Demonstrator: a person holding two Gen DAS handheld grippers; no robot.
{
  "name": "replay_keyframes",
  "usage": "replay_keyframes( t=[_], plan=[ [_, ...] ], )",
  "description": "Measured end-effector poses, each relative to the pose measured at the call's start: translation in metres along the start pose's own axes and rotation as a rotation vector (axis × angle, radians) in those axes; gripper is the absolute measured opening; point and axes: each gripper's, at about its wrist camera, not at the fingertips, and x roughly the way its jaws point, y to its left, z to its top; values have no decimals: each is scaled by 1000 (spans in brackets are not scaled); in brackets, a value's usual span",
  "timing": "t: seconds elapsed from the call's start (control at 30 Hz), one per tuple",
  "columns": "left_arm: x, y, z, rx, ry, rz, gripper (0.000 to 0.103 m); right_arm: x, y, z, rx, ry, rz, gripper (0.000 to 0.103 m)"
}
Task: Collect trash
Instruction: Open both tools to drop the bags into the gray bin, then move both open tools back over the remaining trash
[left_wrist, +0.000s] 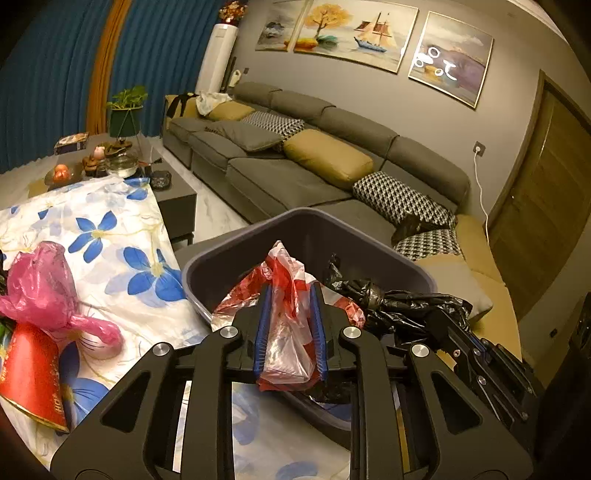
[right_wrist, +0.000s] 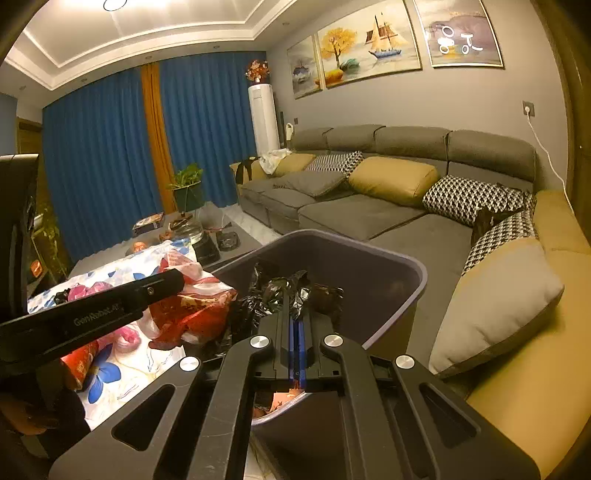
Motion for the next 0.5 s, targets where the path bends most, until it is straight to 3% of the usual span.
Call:
replay_keyframes(
  t=[0.1,0.3,0.37,0.5],
  plan=[
    [3,-1,-3,-9,12,-18,26,4,-2,0,7,15,7,3],
    [0,4,-4,-43,10,-41,61,2,2,-1,11,29,20,7],
    [-5,7,-5,-56,-7,-36,75,2,1,-1,16,31,23,16],
    [-14,13,-6,-69,-21,-23,82,1,-4,1,28,22,20,30]
  ],
)
